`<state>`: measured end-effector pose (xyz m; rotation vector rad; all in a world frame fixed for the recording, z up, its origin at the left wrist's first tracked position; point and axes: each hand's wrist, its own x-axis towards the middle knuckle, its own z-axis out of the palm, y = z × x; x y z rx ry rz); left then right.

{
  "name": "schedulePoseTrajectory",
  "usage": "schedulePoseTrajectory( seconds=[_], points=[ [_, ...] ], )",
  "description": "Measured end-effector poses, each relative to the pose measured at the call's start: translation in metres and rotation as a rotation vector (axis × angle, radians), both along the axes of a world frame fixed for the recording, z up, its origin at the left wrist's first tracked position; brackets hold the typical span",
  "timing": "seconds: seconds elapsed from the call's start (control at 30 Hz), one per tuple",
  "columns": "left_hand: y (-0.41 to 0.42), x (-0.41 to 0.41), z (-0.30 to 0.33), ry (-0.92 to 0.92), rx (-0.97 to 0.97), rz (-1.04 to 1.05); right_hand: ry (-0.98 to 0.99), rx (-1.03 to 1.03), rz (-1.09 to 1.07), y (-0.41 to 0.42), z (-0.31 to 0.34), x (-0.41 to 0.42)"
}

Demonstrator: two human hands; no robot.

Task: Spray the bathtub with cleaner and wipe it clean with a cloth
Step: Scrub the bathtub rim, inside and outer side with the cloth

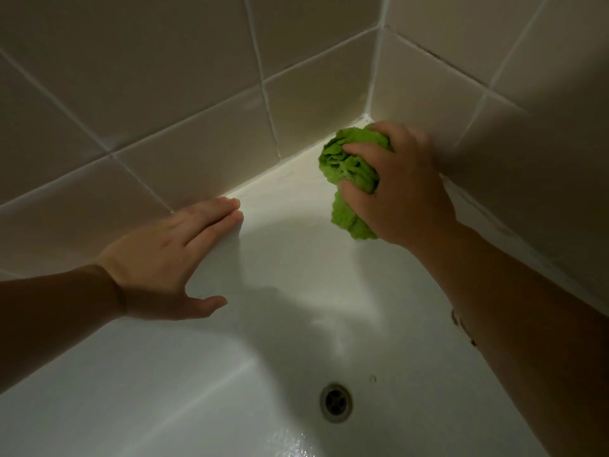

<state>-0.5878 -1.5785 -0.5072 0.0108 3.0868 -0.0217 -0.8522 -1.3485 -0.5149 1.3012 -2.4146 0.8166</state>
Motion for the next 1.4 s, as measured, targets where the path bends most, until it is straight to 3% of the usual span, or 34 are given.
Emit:
schedulePoseTrajectory(
  seconds=[0.17, 0.4, 0.63, 0.87, 1.1, 1.3, 1.4],
  points=[
    [0.002, -0.006, -0.003, 0.025, 0.007, -0.012, 0.064, 0.077, 0.018, -0.014, 0.002, -0.004],
    [0.001, -0.013, -0.005, 0.059, 0.042, -0.022, 0.089, 0.112, 0.061, 0.074, -0.003, 0.004],
    [0.005, -0.027, -0.007, 0.086, 0.051, -0.041, -0.013, 0.173, 0.063, 0.018, 0.007, -0.009],
    [0.005, -0.036, -0.007, 0.099, 0.036, -0.073, 0.031, 0.211, 0.054, 0.112, 0.001, 0.017],
    [0.007, -0.04, -0.008, 0.108, 0.032, -0.065, -0.115, 0.21, 0.103, 0.039, 0.007, -0.012],
    [0.006, -0.044, -0.009, 0.104, 0.047, -0.08, 0.021, 0.232, 0.142, 0.132, 0.009, 0.012],
    [0.007, -0.049, -0.009, 0.128, 0.068, -0.1, 0.038, 0.228, 0.167, 0.131, 0.009, 0.008]
  ],
)
